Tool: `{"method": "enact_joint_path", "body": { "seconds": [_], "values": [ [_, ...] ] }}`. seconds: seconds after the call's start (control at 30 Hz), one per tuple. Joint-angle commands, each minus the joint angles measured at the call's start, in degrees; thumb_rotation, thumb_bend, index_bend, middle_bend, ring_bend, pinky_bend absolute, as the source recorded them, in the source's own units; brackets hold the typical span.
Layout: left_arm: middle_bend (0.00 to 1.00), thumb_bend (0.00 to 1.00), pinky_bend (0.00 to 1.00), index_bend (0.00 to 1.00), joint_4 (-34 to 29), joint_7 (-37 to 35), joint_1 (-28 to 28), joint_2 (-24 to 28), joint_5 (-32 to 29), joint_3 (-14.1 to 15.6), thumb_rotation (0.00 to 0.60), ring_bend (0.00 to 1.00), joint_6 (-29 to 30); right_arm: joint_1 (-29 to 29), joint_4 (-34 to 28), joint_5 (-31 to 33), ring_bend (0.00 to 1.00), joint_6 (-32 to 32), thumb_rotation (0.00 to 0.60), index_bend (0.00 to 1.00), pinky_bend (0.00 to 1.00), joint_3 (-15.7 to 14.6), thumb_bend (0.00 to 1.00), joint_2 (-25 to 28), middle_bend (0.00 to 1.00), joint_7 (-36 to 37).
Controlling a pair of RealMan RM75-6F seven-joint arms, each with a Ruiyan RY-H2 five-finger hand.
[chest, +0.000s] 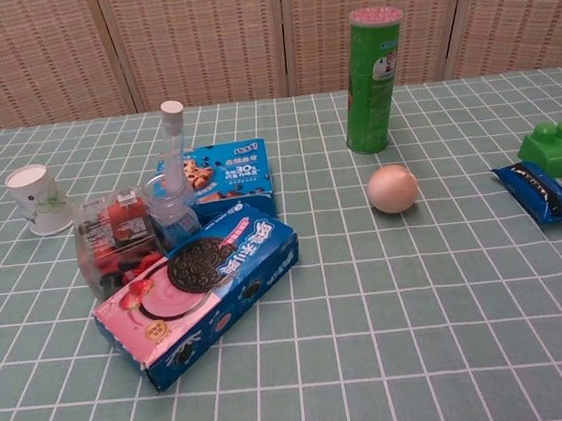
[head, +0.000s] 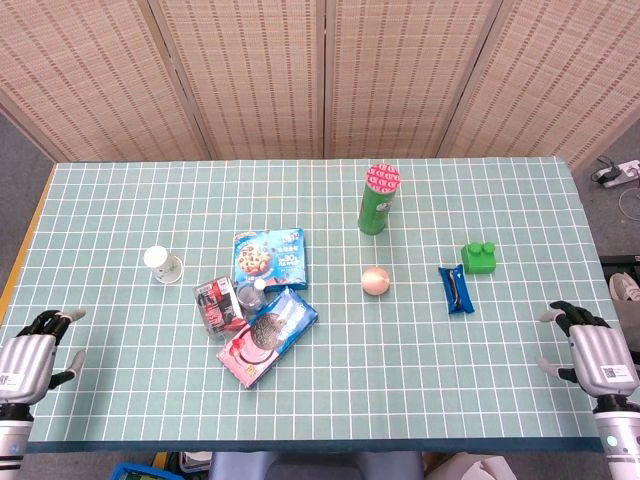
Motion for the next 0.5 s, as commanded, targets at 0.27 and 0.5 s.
{"method": "enact_joint_path", "body": {
  "seconds": [0.27, 0.5],
  "values": [
    [0.32, 0.35, 0.43, 0.23, 1.42, -1.04, -1.48, -1.31, 0.77, -0.61, 0.600, 0.25, -0.84, -0.61, -1.83, -2.43, 0.23, 0.73, 0.600, 0.35, 0.34, -1.42, 0.13, 1.75, 0.24, -0.37],
    [0.43, 0.35, 0.56, 0.19, 1.83, -5.66, -5.04, -2.71, 4.25, -1.73, 0.600, 0.35, -2.35, -1.47, -1.75, -3.67, 0.23, 2.54, 0.600, 0.36, 0.34, -1.36, 0.13, 3.08, 0.27, 2.84]
  ]
}}
